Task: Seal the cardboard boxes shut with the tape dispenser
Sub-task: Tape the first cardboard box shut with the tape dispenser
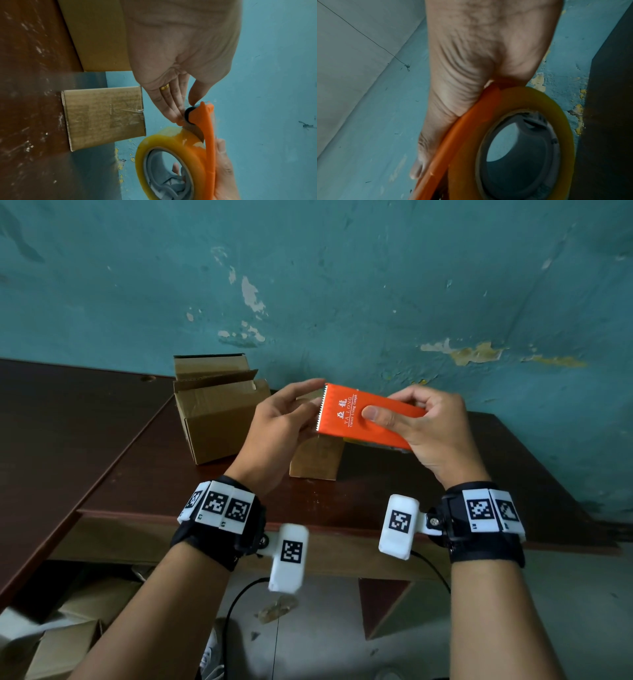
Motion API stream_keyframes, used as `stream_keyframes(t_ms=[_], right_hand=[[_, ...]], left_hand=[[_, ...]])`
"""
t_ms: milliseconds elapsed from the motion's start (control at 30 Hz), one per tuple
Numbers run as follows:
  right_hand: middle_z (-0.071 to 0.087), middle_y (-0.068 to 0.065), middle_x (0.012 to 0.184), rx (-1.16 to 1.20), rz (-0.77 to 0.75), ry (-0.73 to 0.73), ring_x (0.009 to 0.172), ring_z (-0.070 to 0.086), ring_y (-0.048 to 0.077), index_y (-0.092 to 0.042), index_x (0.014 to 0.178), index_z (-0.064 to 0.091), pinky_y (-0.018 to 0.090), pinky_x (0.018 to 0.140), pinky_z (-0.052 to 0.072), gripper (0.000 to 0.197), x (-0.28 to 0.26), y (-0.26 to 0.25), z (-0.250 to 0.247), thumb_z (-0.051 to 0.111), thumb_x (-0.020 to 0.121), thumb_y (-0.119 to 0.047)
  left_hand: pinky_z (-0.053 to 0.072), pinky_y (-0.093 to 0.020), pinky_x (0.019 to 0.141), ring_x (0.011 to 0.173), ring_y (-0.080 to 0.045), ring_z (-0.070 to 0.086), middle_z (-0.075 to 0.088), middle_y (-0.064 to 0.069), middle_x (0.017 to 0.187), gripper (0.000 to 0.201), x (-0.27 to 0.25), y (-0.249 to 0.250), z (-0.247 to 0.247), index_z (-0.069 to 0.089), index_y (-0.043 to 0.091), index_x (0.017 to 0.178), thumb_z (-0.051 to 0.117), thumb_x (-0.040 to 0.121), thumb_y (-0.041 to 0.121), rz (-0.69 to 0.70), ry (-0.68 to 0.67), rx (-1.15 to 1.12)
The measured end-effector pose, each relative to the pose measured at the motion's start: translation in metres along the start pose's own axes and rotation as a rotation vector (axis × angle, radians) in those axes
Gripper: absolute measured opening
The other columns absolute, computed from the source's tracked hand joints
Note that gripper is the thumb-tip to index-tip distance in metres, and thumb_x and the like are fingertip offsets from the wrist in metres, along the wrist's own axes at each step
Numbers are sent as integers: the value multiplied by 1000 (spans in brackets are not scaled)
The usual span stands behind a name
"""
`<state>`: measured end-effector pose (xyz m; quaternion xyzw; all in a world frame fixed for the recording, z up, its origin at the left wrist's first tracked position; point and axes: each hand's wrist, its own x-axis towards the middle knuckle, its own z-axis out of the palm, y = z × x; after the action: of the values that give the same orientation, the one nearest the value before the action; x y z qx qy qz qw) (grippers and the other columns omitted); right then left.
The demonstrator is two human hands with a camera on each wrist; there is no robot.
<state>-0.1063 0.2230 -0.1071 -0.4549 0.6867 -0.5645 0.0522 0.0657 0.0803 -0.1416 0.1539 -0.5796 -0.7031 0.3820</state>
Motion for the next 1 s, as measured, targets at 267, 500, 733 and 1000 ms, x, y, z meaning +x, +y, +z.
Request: stream_keyframes(t_ms=[267,500,733,1000], right_hand=[[78,-6,83,-58,-6,-30,78,76,13,-23,85,78,38,72,63,46,-1,1,-3,91,64,-61],[78,-7,82,-81,-28,-34,78,75,10,-23,85,78,30,71,60,47,0,4,-5,91,63,-63],[77,-4,82,-106,-44,-24,74,73,13,-21,85,78,31,68,57,49,3,9,-6,92,63,-62],[76,-6,79,-118,-48,-25,72,73,11,-21,86,78,35,64,60,47,5,6,-12,91,65,-61]], left_hand=[[64,-33,85,91,-17,77,79,-2,86,32,-1,-2,-1,64,10,135,61,104,1,45,49,54],[62,-27,79,90,-18,79,80,-1,84,32,-4,-3,0,63,4,135,65,103,5,92,51,160],[65,-32,80,91,-20,80,80,-8,90,38,-3,-3,3,58,8,135,70,99,6,99,145,184],[65,-42,86,89,-27,80,79,-12,88,46,0,0,2,53,11,136,74,96,4,117,185,144]])
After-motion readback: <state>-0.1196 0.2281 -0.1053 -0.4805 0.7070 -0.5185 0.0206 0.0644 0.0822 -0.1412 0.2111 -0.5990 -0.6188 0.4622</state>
